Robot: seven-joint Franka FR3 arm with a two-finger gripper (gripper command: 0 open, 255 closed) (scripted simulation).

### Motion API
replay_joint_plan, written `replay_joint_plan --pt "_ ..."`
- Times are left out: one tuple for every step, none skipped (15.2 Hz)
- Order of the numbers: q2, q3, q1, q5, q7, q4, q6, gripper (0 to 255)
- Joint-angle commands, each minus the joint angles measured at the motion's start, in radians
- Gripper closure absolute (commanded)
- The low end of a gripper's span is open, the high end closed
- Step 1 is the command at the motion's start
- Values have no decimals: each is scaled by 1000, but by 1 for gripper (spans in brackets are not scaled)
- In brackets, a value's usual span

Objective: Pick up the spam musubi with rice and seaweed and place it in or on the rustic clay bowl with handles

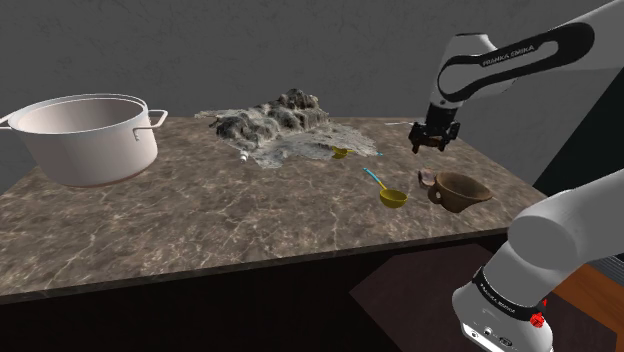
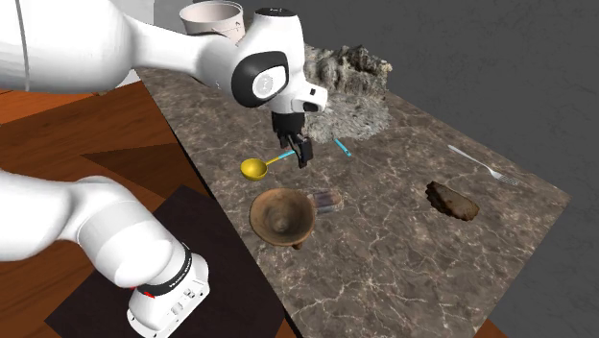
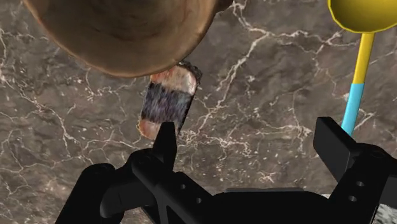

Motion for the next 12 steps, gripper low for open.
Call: replay_joint_plan --pt "59 -24 -20 -4 16 -10 74 0" --pt "88 -37 -30 -5 22 -11 106 0" --pt "118 -49 -39 -4 27 -11 137 0" --pt "149 -61 -48 -2 32 -10 169 0" --pt "181 -74 -56 1 36 -8 200 0" --pt "213 -86 -63 6 39 -5 231 0" --pt "246 -99 -71 12 41 -2 261 0" --pt "280 -111 -78 21 42 3 291 0" --pt "314 -123 -84 31 42 9 321 0" --pt "323 -126 -86 35 41 10 329 0" --pt "336 -128 -86 38 39 7 345 0" --pt "348 -129 -86 41 36 3 360 0"
